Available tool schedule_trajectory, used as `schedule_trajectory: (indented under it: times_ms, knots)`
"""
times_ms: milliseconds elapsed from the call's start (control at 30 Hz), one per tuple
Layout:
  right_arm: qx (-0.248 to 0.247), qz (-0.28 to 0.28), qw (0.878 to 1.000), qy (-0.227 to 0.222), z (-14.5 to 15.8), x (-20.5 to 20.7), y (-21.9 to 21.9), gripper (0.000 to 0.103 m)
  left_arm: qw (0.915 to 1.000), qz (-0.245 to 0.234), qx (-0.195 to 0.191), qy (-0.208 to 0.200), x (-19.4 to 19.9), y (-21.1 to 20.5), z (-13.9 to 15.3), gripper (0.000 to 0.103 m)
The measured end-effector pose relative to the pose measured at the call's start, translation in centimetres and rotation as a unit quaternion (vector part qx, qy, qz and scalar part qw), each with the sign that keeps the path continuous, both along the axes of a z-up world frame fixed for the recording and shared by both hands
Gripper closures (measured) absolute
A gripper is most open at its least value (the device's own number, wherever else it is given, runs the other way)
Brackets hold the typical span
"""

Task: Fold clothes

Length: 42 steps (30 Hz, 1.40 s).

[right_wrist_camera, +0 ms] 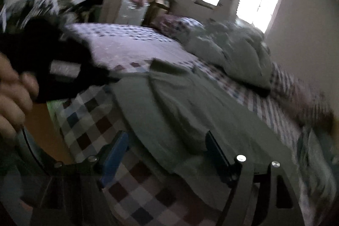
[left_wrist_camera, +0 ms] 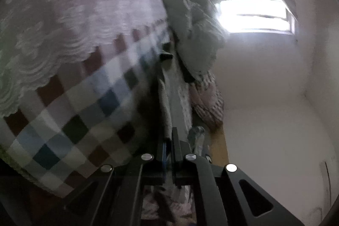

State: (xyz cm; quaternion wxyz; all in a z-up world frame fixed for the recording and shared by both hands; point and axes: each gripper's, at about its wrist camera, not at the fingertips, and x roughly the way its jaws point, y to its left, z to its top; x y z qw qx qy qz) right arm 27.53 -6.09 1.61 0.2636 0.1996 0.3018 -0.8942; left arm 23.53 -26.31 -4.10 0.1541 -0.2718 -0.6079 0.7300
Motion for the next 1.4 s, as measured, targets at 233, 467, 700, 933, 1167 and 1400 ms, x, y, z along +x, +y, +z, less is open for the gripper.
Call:
schedule_trajectory:
  times_ms: [233,467,700,933,1167,1400]
  knots:
    - [0.084,0.036,0.992,0.086,-1.3,-0.9,-5.5,0.024,0.9996,-0.021,0.003,0.016,-0.5,-0.2,0.9,0.102]
    - [0.113,0.029,0.986,0.122,-1.7,-4.1,-8.5,0.025,0.9994,-0.023,0.014,0.021,-0.8,-0.2,0.9,0.102]
    - [0.135,0.007,0.985,0.106,-2.6,-7.2,-9.3,0.056,0.9995,-0.016,0.019,0.022,-0.4,-0.6,0.7,0.102]
    - [0.127,0.000,0.989,0.070,-2.8,-9.5,-8.7,0.098,0.9994,-0.018,0.020,0.024,-1.1,-0.7,1.3,0.102]
    - [0.074,-0.008,0.997,0.029,-0.5,-10.3,-7.0,0.100,0.9965,0.030,0.037,0.068,-1.8,-4.1,3.5,0.021]
    - [-0.005,-0.026,1.000,-0.004,3.9,-11.3,-4.4,0.100,0.9997,0.003,0.020,-0.016,-7.4,-5.2,2.5,0.019]
